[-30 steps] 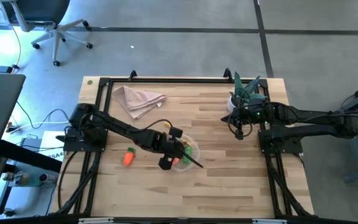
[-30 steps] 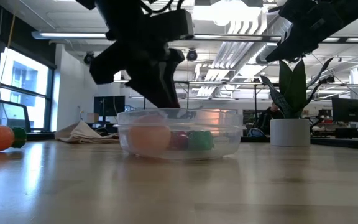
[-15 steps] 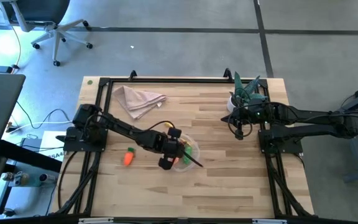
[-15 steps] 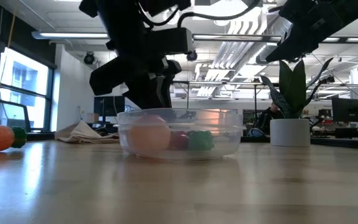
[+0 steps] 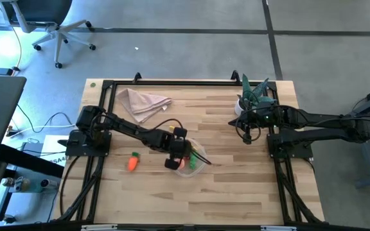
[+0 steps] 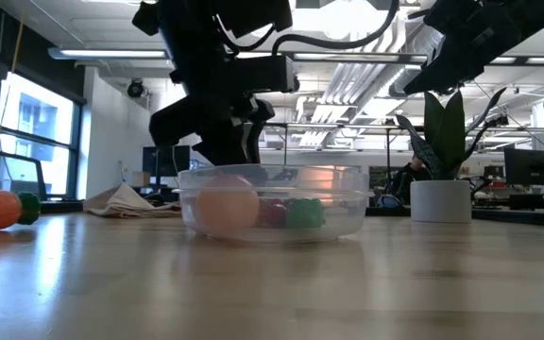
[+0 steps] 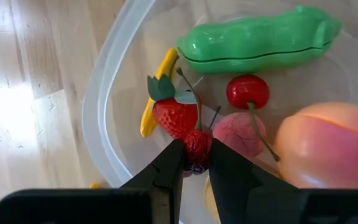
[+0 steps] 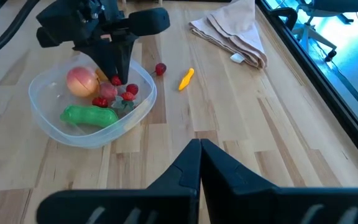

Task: Pick and placing Produce into tupperware
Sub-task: Put the red cherry into the transparent bin

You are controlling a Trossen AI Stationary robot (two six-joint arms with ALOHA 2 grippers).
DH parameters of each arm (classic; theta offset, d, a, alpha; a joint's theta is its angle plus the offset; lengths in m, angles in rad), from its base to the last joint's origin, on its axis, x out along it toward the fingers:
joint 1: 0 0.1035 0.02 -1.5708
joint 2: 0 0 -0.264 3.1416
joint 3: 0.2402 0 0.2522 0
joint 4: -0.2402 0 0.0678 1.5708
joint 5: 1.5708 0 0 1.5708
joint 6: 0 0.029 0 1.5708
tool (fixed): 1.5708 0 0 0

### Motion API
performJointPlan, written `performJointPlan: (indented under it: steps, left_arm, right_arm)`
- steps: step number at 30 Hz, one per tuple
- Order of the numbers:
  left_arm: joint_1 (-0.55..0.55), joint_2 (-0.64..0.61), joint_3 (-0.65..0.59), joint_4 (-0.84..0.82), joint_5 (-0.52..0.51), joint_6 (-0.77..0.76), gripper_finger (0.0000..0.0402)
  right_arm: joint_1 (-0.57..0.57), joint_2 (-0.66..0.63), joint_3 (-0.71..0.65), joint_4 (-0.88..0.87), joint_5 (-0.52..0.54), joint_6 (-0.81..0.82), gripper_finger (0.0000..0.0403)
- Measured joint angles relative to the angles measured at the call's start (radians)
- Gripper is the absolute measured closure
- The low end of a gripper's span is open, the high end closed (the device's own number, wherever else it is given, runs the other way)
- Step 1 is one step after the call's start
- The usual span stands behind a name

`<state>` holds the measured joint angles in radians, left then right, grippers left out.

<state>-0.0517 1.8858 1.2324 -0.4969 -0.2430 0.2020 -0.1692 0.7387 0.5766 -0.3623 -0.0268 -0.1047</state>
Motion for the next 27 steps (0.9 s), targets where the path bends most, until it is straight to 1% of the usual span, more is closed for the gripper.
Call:
performJointPlan:
  steps: [22,24,27]
  left_arm:
    - [0.0,0.0,0.0,0.001,-0.001,-0.004,0.0341]
    - [0.0,0.0,0.0,0.001,-0.001,-0.008,0.0335]
    - [0.0,-0.001,0.0,0.0,-0.01,-0.007,0.0314]
  right_arm:
    - [0.0,0.0,0.0,0.0,0.0,0.0,0.0403]
    - [0.0,0.0,0.0,0.0,0.0,0.0,0.0403]
    - [0.0,0.0,0.0,0.0,0.0,0.0,0.0403]
